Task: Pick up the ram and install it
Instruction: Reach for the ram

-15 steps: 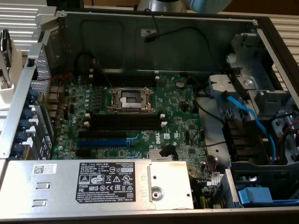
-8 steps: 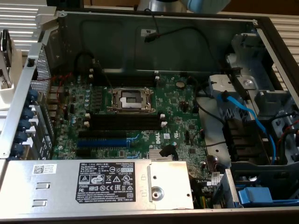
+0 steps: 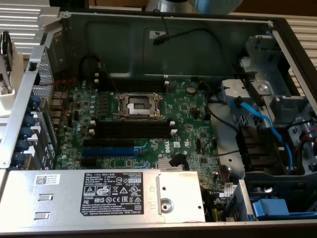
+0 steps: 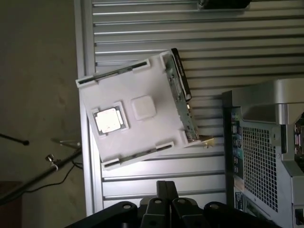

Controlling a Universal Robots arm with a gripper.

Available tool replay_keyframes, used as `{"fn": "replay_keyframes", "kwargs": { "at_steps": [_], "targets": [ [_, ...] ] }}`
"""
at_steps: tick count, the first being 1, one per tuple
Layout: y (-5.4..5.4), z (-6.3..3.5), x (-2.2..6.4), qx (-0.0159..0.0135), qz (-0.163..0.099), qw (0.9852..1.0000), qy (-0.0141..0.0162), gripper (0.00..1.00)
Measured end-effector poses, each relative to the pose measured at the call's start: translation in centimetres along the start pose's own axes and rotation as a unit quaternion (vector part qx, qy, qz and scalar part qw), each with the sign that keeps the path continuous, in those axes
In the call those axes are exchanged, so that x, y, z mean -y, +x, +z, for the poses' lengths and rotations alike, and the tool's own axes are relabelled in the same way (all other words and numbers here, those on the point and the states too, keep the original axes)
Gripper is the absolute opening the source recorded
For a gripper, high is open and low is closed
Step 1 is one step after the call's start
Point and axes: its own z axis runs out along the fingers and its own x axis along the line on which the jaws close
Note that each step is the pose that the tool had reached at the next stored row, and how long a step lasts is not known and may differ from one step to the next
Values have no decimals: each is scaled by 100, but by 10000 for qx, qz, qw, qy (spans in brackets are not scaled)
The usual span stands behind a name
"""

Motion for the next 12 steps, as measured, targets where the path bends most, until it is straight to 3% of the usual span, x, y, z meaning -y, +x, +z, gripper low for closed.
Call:
{"fn": "replay_keyframes", "kwargs": {
  "at_steps": [12],
  "targets": [
    [391, -16, -167, 7, 0, 10000, 0, 10]
  ]
}}
